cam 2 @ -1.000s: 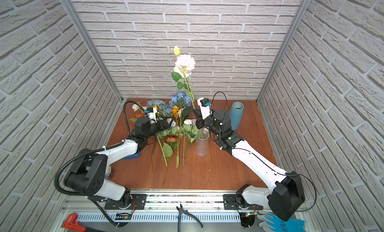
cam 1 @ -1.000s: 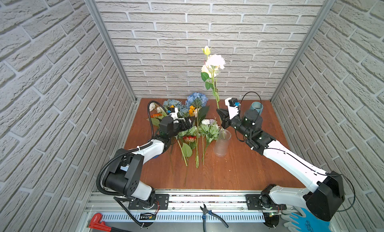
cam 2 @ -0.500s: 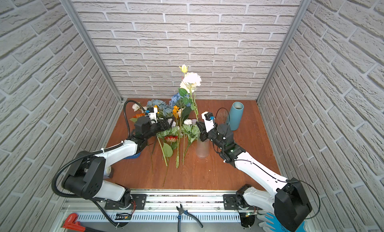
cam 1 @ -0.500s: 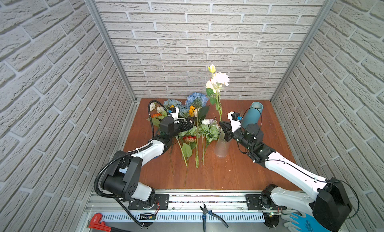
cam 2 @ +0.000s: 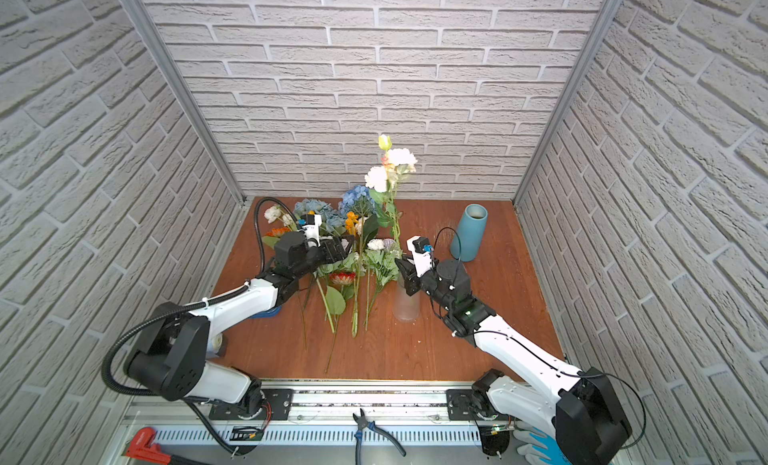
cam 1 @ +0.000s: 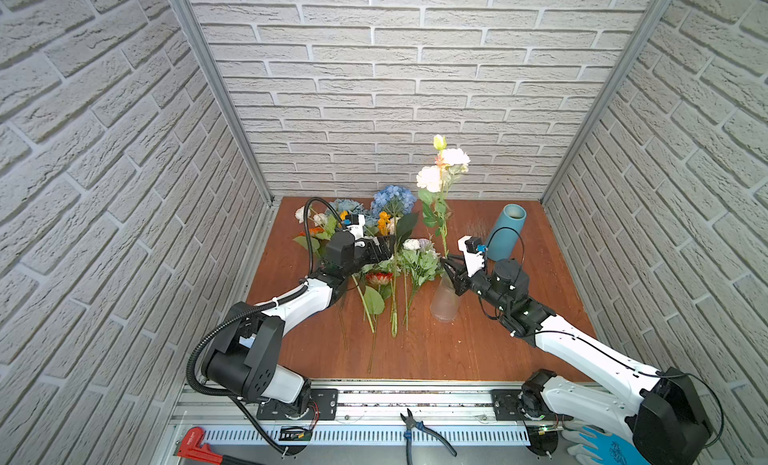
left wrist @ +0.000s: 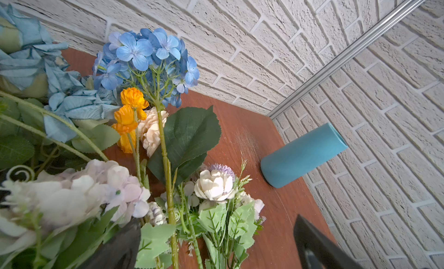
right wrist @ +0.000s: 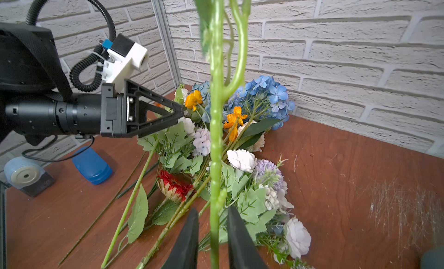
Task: Arrange the flowers into the vase
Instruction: 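Carry the white flower over the glass vase and lower its stem inside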
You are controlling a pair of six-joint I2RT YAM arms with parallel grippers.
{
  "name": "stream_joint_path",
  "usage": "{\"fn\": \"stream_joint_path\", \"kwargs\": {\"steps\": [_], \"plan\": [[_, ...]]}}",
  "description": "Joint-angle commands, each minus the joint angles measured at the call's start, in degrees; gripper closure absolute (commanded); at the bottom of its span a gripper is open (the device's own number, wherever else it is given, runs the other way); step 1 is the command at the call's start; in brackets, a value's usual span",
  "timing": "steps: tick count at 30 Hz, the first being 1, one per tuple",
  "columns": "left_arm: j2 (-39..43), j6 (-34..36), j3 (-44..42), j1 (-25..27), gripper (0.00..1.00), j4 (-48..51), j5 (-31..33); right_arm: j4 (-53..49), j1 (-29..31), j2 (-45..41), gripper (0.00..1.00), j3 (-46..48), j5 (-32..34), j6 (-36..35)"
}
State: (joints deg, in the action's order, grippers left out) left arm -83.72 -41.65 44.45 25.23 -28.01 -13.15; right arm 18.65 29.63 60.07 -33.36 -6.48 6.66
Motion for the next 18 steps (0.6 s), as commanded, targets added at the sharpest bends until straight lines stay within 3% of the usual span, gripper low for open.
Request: {"fn": "stream_joint_path", "kwargs": {"steps": [1, 3, 5, 6, 18], "plan": [[1.31, 1.66, 2.15, 0.81, 0.02, -0.29, 0.73, 2.43, 0.05, -1.85, 0.72, 0.91, 0.61, -0.06], [0.9, 1.75, 2.57, 1.08, 0.02, -0.29, 0.69, 2.39, 0.04, -2.23, 0.74, 1.11, 0.78, -0.37], [0.31, 1.99, 3.22, 1.47, 0.02, -0.29, 0.58, 3.16, 0.08, -2.58, 0.9, 1.66, 0.98, -0.48], [-0.22, 1.98, 3.7, 1.55, 0.02, -0.42, 0.51, 3.7, 0.07, -2.85, 0.94, 2.0, 1.14, -0.45], [-4.57, 1.18, 8.22, 2.81, 0.02, -1.47, -1.9, 2.92, 0.03, -6.38, 0.92, 5.13, 1.69, -1.71]]}}
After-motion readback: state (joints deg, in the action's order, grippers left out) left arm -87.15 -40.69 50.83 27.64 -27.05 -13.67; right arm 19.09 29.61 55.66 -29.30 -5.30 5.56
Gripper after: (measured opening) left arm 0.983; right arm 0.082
